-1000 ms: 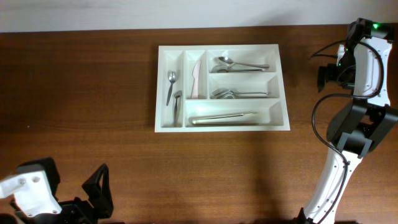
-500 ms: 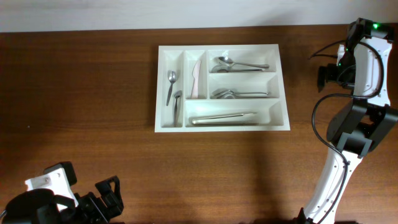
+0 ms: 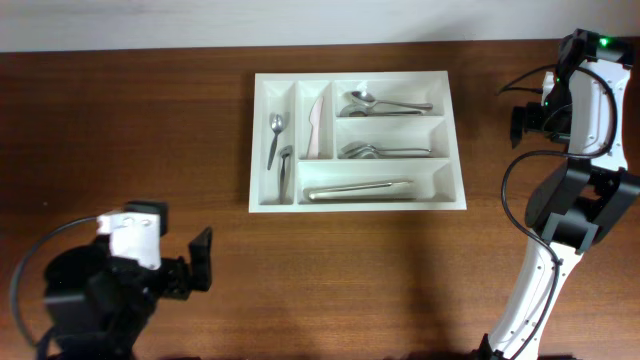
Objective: Pack container
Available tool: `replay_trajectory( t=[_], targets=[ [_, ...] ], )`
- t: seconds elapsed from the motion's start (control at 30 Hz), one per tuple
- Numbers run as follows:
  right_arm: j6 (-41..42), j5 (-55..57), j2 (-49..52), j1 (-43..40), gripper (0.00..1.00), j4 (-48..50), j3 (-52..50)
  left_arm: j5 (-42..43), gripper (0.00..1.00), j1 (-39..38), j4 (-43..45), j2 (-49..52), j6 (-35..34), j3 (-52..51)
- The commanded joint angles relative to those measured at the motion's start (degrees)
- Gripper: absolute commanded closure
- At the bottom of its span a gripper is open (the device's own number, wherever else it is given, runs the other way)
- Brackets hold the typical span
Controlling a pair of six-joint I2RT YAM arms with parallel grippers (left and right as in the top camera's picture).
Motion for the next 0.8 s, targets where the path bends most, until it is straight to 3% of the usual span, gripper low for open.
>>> replay_trajectory(
  t=[0.0,0.2,0.77],
  targets=[
    [0.09,0.52,-2.4,-0.17,0.01,0.04,0.07,4.72,0.01,-0.17,8.33,-5.09,4.59,-10.62],
    [0.09,0.52,-2.4,-0.17,0.01,0.04,0.09,4.66,0.01,-0.17,21.46,-17.25,4.59,-27.54],
    [0.09,0.52,-2.4,-0.17,0.01,0.04,0.09,3.91,0.01,-0.11,46.93,-26.4,4.59,-44.33]
  ],
)
